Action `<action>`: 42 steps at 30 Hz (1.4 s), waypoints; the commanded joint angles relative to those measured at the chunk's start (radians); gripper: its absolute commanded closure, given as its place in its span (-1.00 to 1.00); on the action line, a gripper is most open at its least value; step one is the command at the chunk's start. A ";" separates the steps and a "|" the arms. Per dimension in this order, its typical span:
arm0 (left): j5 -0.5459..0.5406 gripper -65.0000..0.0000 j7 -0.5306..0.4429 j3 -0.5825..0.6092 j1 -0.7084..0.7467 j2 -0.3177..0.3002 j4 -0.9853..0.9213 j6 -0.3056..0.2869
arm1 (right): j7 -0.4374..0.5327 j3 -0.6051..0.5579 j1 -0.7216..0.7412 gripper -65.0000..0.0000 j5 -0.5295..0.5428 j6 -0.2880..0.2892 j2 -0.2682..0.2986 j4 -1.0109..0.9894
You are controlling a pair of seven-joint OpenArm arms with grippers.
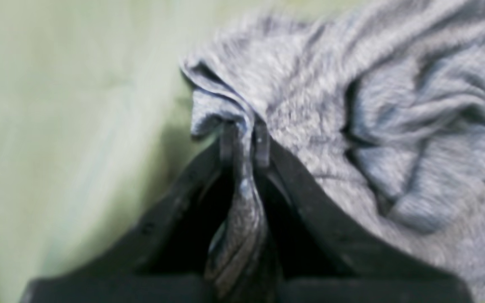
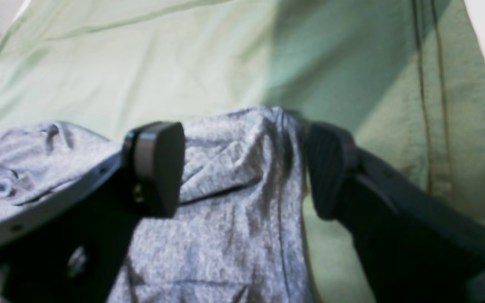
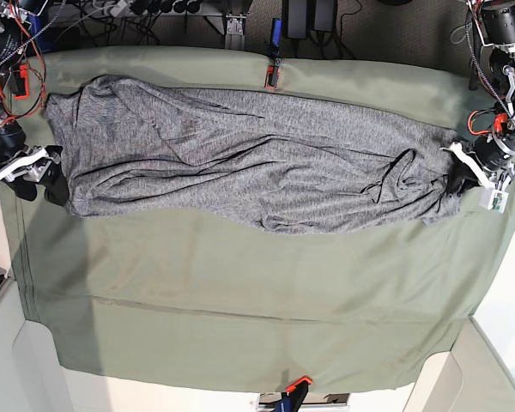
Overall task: Fold the T-shirt properly
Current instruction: 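Carry the left-held strip end over toward the right gripper, folding in half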
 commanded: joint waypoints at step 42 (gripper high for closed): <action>-0.100 -0.09 0.077 0.673 -0.008 0.247 0.489 0.124 | 0.011 0.040 0.013 -0.37 -0.010 0.000 0.015 0.015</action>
